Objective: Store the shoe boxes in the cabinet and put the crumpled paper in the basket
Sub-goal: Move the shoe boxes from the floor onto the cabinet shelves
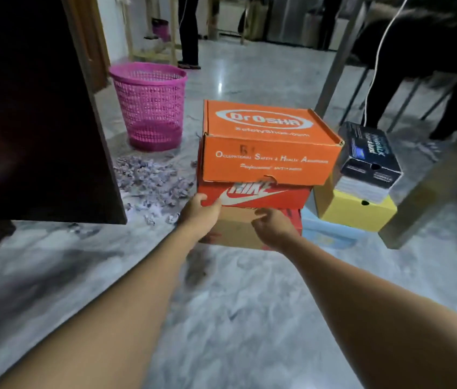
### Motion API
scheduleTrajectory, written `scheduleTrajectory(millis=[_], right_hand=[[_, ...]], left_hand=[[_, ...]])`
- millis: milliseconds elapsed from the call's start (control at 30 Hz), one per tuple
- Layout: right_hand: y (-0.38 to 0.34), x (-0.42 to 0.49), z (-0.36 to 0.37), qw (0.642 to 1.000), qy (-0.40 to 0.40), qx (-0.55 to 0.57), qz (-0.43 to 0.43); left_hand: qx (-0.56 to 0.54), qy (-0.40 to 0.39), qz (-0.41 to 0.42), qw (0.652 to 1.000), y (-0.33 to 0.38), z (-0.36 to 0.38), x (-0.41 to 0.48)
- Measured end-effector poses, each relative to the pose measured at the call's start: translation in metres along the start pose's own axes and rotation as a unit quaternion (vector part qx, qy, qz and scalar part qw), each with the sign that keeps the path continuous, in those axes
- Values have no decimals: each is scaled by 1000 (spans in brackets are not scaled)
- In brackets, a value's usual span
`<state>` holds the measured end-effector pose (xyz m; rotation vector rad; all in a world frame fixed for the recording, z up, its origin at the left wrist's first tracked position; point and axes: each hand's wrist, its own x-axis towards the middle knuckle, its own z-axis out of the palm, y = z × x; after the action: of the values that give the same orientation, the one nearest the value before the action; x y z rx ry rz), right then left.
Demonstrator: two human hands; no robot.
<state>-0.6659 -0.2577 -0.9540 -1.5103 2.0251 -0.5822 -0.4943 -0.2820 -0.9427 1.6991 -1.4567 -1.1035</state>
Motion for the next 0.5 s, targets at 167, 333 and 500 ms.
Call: scheduleTrajectory(millis=[167, 333, 500], right_hand=[[76, 36, 1, 995, 45, 26, 80], [108, 70, 5, 987, 61, 83, 122], [124, 95, 13, 989, 84, 82, 91]], left_hand=[[45, -39, -69, 996, -38, 41, 38], [12, -10, -93, 996, -71, 56, 80], [-10, -6, -110, 994, -92, 77, 92]])
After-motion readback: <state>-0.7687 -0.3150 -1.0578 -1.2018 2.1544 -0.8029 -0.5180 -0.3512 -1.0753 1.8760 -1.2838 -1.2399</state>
